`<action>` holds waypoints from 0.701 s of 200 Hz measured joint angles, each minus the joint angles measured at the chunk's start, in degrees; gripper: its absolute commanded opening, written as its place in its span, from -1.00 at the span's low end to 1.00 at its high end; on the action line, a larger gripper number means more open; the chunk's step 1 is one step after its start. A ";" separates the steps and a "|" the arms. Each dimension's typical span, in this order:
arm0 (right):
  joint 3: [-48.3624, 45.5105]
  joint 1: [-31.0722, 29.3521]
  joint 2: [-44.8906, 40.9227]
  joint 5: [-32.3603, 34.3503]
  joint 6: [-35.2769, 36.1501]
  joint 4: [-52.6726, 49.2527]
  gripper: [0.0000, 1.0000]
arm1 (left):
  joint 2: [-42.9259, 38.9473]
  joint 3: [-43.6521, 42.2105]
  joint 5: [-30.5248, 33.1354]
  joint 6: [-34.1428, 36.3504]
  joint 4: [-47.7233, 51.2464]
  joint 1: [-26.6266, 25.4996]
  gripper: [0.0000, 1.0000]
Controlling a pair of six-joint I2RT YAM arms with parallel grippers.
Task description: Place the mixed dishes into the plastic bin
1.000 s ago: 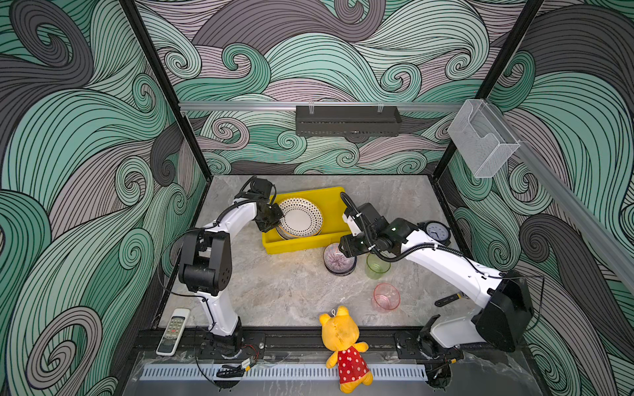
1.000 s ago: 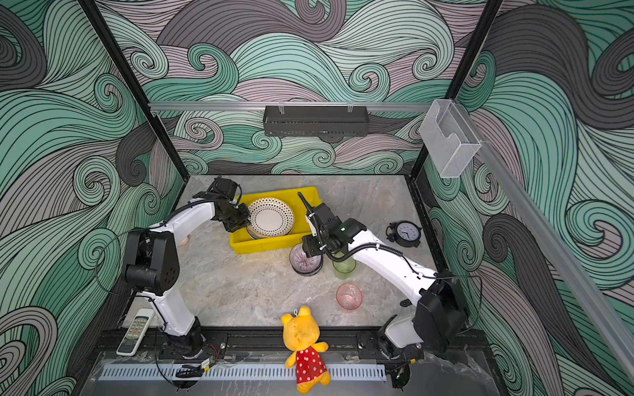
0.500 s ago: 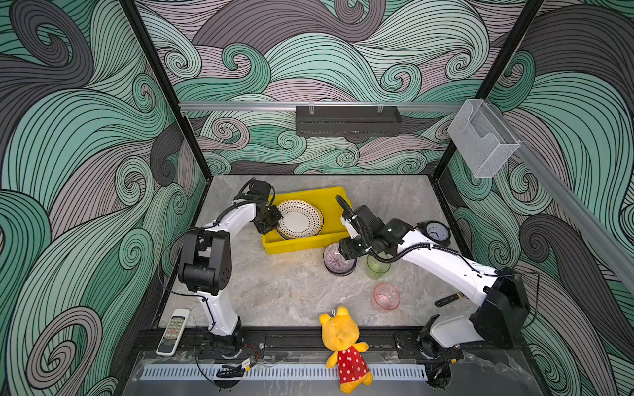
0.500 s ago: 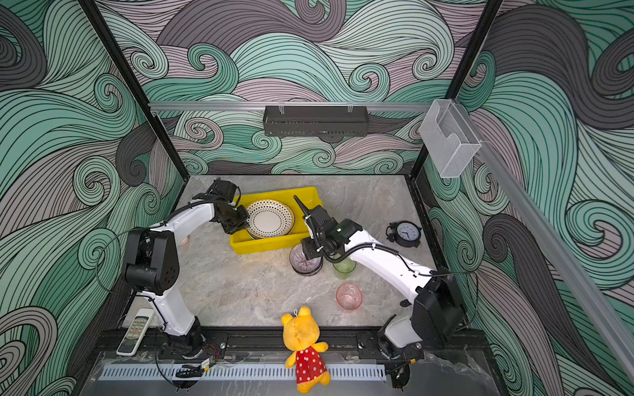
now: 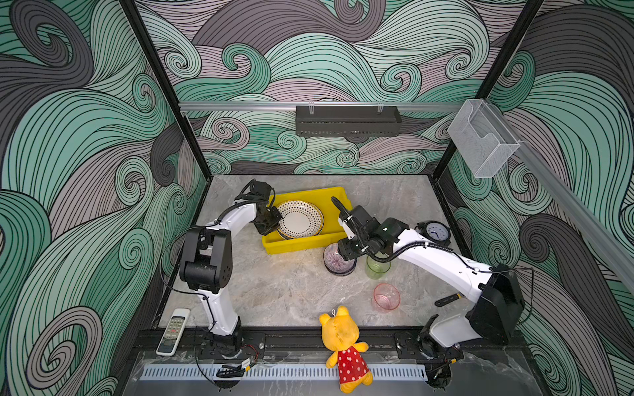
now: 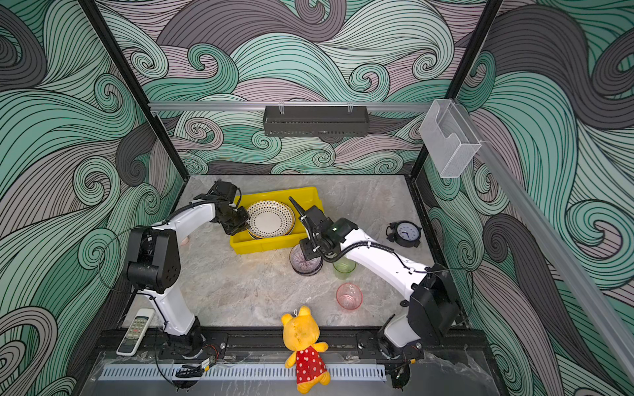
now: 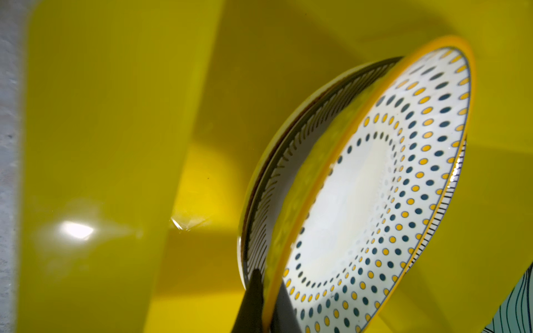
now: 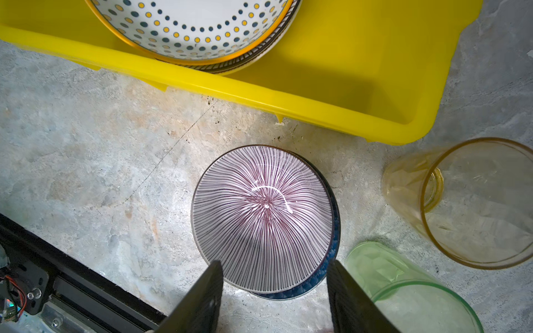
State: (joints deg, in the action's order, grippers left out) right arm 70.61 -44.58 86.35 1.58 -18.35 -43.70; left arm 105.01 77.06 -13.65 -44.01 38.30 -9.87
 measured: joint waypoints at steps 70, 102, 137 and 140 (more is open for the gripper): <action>1.44 -0.55 1.77 1.42 0.61 -1.22 0.17 | 1.40 0.04 -1.42 -0.46 -0.61 0.00 -0.60; 1.62 -0.85 1.86 1.68 0.79 -1.36 0.17 | 1.40 0.24 -2.14 -0.39 -0.59 0.00 -0.53; 1.62 -1.14 2.19 2.34 0.83 -1.46 0.17 | 1.40 1.11 -1.97 0.07 0.46 0.00 -0.50; 1.62 -1.14 2.19 2.40 0.83 -1.46 0.17 | 1.40 1.14 -1.95 0.09 0.57 0.00 -0.50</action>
State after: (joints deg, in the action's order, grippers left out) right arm 72.23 -45.71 88.53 3.99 -17.52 -45.17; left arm 106.41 78.19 -15.59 -43.92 38.87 -9.87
